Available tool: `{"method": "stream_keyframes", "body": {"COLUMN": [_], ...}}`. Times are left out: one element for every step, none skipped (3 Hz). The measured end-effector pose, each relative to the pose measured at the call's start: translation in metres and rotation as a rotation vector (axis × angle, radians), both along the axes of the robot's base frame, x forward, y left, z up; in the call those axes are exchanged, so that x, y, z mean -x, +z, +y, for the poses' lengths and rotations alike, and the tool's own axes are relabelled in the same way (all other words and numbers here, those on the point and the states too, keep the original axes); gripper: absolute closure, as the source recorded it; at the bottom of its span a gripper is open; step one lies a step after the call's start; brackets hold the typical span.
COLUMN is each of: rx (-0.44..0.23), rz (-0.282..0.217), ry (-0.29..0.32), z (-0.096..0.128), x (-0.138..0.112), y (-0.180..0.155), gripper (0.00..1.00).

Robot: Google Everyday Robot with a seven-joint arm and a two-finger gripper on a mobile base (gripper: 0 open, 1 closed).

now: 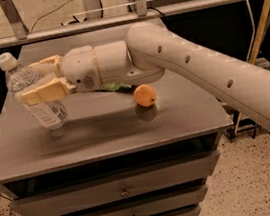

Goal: Place blue plastic bottle upright

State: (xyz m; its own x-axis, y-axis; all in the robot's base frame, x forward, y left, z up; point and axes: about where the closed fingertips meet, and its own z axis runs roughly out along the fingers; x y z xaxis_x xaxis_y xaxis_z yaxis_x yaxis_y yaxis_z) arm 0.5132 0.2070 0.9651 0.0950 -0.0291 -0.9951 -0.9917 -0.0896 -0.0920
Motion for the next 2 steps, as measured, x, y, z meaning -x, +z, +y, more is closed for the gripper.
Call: {"method": "stream_keyframes", "body": {"rx": [-0.032,-0.057], "rz": [0.037,0.054], "ry": [-0.021,-0.039], "z": [-0.0014,-0.0025], "x": [-0.0023,-0.0031], "y": [-0.0071,-0.0135], "gripper": [1.0,1.0]}}
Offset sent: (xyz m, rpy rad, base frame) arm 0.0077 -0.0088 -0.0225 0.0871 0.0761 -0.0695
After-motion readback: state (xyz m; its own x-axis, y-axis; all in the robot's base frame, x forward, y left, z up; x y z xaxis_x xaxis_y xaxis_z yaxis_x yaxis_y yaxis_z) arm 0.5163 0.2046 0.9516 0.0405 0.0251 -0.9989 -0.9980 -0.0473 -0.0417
